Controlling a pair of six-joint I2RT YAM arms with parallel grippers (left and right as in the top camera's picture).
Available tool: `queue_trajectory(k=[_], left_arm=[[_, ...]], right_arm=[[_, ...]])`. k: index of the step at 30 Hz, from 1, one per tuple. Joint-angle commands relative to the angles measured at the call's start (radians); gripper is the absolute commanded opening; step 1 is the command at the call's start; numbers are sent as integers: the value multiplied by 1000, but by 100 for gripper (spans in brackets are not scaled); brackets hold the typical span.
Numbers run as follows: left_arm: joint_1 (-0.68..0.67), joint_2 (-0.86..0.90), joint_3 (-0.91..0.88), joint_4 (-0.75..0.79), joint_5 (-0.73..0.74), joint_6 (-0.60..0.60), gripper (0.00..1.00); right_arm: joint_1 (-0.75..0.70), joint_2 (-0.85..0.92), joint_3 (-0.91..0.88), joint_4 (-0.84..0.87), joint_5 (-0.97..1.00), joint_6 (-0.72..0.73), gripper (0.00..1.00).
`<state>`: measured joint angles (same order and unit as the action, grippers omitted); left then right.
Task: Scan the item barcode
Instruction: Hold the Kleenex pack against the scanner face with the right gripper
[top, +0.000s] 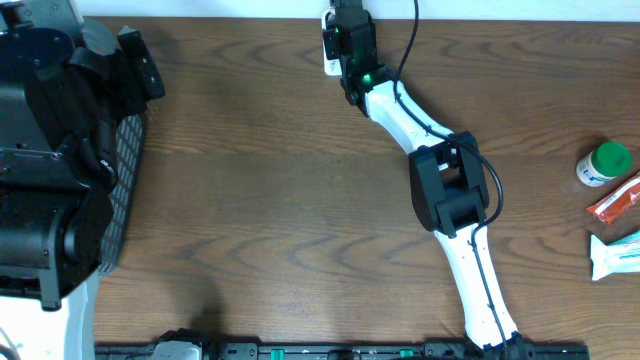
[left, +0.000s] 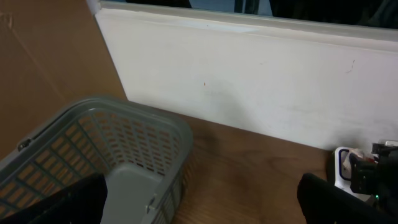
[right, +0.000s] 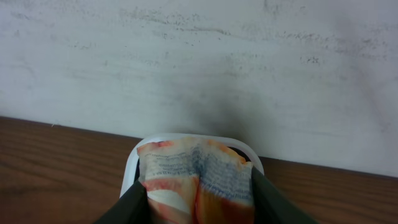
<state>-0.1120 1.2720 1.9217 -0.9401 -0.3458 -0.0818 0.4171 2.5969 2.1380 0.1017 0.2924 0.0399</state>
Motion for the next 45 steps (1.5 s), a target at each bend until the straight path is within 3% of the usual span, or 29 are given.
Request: queue_trajectory(k=[1,13,27,37,40,45], left_arm=[[4,-4,-3,-2,-3,-8,98],[4,-4,-3,-2,-3,-8,98],[4,-4,-3,-2,-3,-9,98],[4,-4,-3,-2,-3,-8,98],[4,-4,-3,-2,-3,-8,98],[4,-4,-3,-2,-3,-8,98]], right_arm=[[-3,18,-6,-23,10,-11,36],[-4,11,11,-29,17,-19,43],[-8,10,29,97,17,-79,42],[-18,10,29,62,17,-79,41],[-18,2,29,18,17,-79,41],[-19,-125,29,-233,13,-36,31]])
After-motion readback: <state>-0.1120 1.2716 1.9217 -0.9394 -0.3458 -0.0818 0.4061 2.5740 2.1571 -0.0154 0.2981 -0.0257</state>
